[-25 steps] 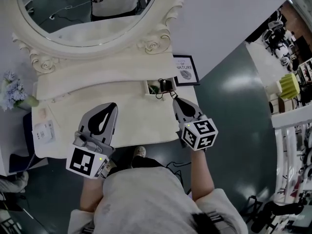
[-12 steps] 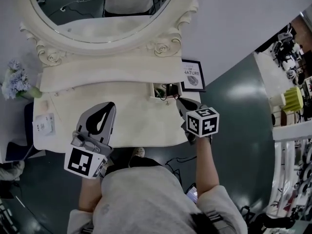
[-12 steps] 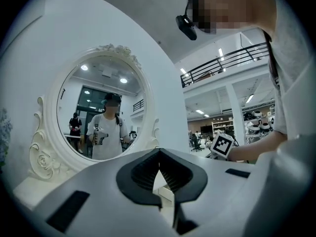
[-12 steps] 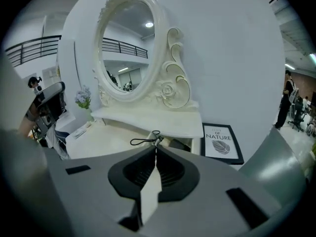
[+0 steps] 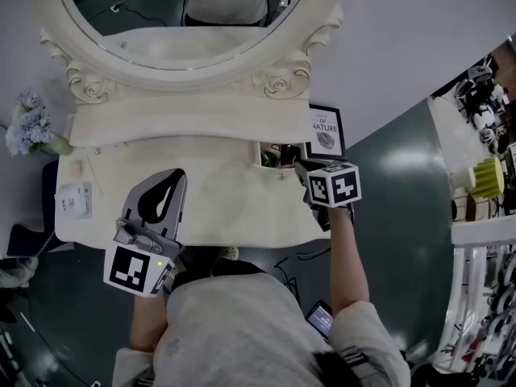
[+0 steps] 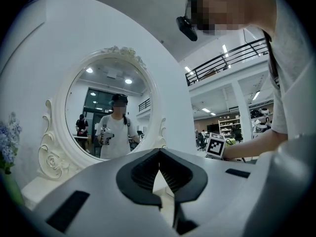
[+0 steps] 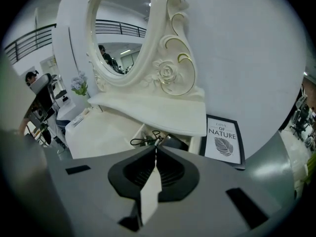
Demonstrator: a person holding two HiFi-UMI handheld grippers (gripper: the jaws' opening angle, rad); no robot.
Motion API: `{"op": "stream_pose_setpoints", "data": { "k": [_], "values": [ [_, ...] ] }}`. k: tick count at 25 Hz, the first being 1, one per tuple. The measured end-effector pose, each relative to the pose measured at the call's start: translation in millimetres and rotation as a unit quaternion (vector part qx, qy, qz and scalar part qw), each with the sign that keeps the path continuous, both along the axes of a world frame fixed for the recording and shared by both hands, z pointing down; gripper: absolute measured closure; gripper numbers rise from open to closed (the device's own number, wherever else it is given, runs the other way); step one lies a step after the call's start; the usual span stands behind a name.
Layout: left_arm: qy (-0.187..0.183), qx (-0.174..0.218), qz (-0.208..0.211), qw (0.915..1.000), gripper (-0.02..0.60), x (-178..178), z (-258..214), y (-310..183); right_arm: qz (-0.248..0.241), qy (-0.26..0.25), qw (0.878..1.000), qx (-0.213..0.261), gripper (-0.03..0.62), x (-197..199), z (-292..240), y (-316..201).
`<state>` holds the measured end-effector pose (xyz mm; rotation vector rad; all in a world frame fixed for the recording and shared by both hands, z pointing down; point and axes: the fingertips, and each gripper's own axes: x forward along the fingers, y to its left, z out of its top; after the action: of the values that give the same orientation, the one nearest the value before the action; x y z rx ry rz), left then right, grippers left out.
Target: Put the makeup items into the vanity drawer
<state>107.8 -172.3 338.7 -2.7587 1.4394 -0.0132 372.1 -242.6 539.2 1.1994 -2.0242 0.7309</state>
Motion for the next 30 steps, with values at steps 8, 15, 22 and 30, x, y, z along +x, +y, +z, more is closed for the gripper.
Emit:
{"op": "stream_pose_setpoints", "data": {
  "k": [8, 15, 22, 30],
  "values": [
    [-0.001, -0.003, -0.016, 0.9999, 0.566, -3, 3, -5, -0.02, 0.016, 1.0, 0.002, 0.569, -5, 10, -19],
    [-0.003, -0.01, -0.028, 0.9995, 0.566, -6, 8, -9, -0.033, 0.048, 0.998, 0.007, 0.569, -4, 23, -32],
    [-0.005, -0.01, -0.034, 0.9994, 0.566, -12, 7, -13, -0.029, 0.046, 0.998, 0.011, 0.568, -4, 33, -34],
    [-0.009, -0.006, -0.033, 0.9994, 0.566, -20, 2, -10, 0.03, 0.025, 0.998, 0.041, 0.566, 4, 33, -28]
  ]
}}
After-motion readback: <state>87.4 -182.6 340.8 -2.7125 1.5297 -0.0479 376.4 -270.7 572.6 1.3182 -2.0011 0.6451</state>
